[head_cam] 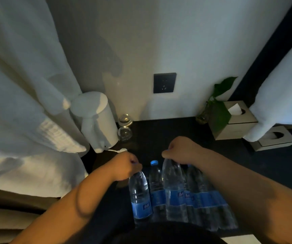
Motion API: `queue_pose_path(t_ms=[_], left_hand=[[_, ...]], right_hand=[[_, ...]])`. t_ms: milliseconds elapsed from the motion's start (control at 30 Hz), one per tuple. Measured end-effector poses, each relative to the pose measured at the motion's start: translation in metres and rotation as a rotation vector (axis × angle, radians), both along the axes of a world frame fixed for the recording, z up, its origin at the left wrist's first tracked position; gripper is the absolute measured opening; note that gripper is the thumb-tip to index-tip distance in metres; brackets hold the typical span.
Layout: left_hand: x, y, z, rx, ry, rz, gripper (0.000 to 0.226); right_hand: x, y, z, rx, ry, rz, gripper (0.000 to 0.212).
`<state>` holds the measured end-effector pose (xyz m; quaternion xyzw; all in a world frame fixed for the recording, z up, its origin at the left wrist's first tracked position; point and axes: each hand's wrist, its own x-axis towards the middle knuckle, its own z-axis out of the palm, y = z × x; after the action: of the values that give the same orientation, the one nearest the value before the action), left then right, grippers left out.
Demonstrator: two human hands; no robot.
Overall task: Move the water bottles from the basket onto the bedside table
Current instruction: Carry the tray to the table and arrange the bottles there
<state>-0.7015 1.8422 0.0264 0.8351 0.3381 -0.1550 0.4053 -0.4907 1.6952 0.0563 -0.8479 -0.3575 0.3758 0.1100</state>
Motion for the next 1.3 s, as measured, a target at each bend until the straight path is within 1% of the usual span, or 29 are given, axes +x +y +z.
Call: queue_pose_path(t_ms=[67,200,333,433,533,700,867,967,1133,1200,1300], left_hand=[[-0.004,-0.006,0.021,0.036,-0.032,0.018,0.018],[0.001,-0.011,0.061,0.148,-0.003,0.030,0.024],[0.023,-0.007,0.085,0.379,-0.018,0.008,0.025],[0.049,0.007,0.095,0.461,-0.051,0.048,0.024],[0.076,0.023,0.093,0.533,-0.089,0.095,0.023],[0.119,0.050,0.081,0.576,-0.108,0.141,0.023],[0.152,0.072,0.076,0.536,-0.133,0.196,0.023],[0.169,0.082,0.076,0.530,-0.146,0.223,0.025],[0.185,0.090,0.068,0.553,-0.141,0.285,0.042],[0.187,0.094,0.066,0.541,-0.153,0.295,0.043],[0.185,0.098,0.062,0.489,-0.179,0.329,0.039]], right_hand=[[0.003,-0.001,0.019,0.056,-0.006,0.065,0.038],[0.012,0.001,0.053,0.168,-0.079,0.168,0.039],[0.027,0.011,0.071,0.270,-0.146,0.183,0.027],[0.041,0.027,0.073,0.339,-0.209,0.146,0.022],[0.050,0.044,0.068,0.401,-0.284,0.120,0.022],[0.069,0.073,0.060,0.457,-0.300,0.089,0.018],[0.088,0.101,0.055,0.462,-0.338,0.073,0.015],[0.094,0.113,0.049,0.471,-0.326,0.061,0.013],[0.097,0.122,0.031,0.527,-0.287,0.009,0.014],[0.098,0.126,0.026,0.557,-0.278,0.003,0.014],[0.098,0.131,0.018,0.568,-0.299,0.035,0.019]])
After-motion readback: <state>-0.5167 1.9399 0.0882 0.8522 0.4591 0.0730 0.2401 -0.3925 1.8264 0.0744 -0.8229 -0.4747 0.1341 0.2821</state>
